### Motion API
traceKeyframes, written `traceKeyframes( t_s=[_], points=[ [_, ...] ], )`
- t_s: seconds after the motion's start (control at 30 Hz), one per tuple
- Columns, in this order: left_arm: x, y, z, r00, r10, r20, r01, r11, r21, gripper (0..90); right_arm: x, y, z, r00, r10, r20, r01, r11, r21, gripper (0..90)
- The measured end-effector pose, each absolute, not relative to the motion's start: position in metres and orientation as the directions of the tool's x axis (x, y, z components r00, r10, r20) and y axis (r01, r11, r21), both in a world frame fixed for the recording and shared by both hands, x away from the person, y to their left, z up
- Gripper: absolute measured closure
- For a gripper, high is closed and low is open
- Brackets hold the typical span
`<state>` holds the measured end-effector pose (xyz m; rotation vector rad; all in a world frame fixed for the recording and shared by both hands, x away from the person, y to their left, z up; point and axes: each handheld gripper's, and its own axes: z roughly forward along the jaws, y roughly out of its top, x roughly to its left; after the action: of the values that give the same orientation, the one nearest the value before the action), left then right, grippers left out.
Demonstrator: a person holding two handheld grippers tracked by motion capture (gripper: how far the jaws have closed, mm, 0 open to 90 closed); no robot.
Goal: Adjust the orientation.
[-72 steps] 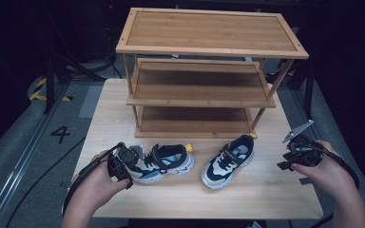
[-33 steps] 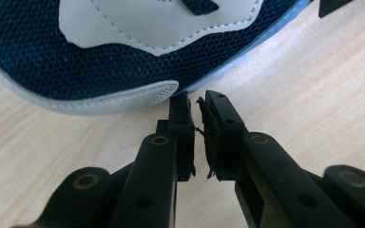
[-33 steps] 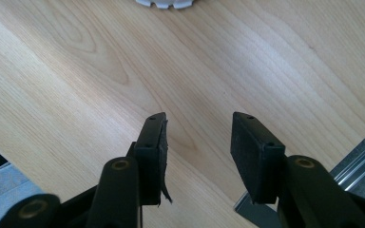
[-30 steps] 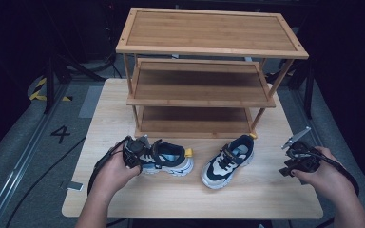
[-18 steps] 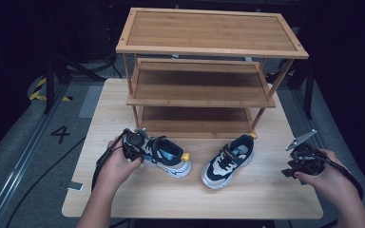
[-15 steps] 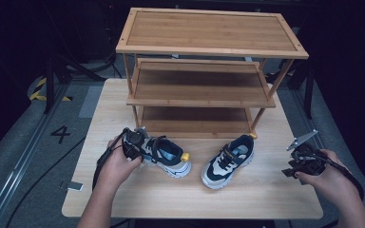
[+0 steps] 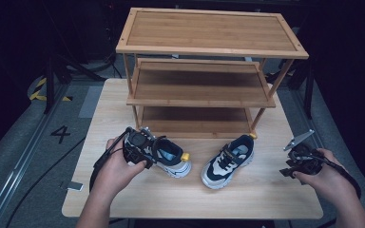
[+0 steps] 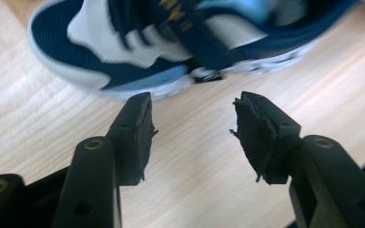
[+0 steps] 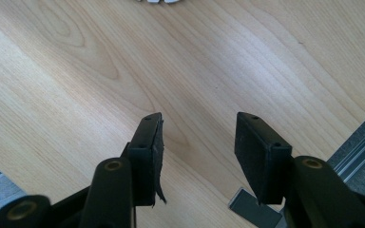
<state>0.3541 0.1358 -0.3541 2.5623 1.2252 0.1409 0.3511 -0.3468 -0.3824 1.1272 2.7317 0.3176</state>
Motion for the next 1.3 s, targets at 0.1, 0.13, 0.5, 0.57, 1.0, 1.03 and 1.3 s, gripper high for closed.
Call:
traceKeyframes(
  t_s=[0.1,0.13,0.5,0.57,1.0,1.03,1.3],
  points=[
    [0.348,0.128,-0.343,0.665,0.746,-0.041,0.709,-0.613,0.349,46.2,0.350,-0.346,-0.383,-0.700,0.710,-0.078,0.673,0.693,0.258,53.4],
    [0.347,0.126,-0.341,0.675,0.736,-0.050,0.698,-0.614,0.368,46.8,0.349,-0.346,-0.383,-0.699,0.711,-0.078,0.675,0.691,0.257,53.4],
    [0.351,0.088,-0.329,0.757,0.650,-0.065,0.607,-0.662,0.441,44.8,0.339,-0.356,-0.384,-0.678,0.731,-0.073,0.697,0.671,0.252,53.3],
    [0.352,0.080,-0.329,0.764,0.642,-0.064,0.600,-0.670,0.438,43.6,0.337,-0.357,-0.384,-0.677,0.733,-0.072,0.697,0.669,0.256,53.3],
    [0.361,0.032,-0.341,0.816,0.578,0.010,0.519,-0.739,0.430,41.6,0.332,-0.362,-0.386,-0.664,0.746,-0.052,0.715,0.653,0.249,53.6],
    [0.362,0.031,-0.343,0.814,0.581,0.019,0.519,-0.742,0.424,41.5,0.332,-0.360,-0.386,-0.667,0.744,-0.041,0.714,0.654,0.249,53.5],
    [0.366,0.022,-0.356,0.837,0.547,0.025,0.494,-0.774,0.396,46.7,0.333,-0.358,-0.387,-0.669,0.742,-0.045,0.713,0.657,0.244,53.5]
  ],
)
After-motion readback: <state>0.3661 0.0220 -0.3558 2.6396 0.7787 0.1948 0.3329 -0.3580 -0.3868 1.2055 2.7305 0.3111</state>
